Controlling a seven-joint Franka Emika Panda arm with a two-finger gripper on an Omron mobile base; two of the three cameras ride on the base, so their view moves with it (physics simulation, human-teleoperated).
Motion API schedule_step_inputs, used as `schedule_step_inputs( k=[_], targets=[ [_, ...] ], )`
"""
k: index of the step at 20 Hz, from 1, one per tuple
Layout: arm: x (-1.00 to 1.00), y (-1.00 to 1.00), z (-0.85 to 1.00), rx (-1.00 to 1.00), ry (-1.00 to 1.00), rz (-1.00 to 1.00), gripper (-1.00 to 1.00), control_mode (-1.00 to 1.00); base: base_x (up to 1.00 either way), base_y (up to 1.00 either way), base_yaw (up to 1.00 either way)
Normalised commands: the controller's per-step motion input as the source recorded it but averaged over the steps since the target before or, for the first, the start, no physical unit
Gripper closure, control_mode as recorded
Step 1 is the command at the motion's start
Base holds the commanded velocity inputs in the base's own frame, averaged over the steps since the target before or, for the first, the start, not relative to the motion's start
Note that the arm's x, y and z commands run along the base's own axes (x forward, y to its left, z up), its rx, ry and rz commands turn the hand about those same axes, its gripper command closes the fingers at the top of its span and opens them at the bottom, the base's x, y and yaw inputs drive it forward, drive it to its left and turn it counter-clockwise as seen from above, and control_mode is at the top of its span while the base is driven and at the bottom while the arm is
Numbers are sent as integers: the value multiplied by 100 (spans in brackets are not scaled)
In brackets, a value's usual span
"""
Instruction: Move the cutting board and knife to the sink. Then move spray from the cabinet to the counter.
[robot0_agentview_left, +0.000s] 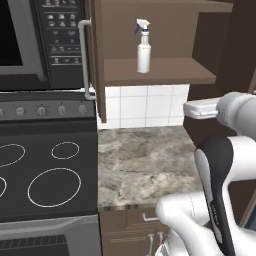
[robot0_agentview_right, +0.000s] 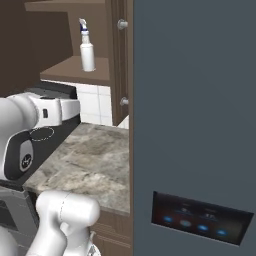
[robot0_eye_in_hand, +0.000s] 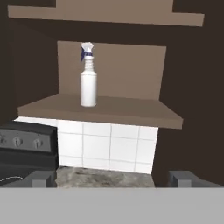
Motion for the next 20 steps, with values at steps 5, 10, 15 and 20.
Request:
schedule_step_inputs(
  k=[5,10,15,20],
  targets=[
    [-8,0,71,-4,-13,1,-100,-100,0,0,0],
    [-5,0,64,0,-8,10,-100,-100,0,0,0],
    [6,1,17,0,-5,17,-100,-100,0,0,0],
    [6,1,17,-1,-10,13,-100,-100,0,0,0]
  ],
)
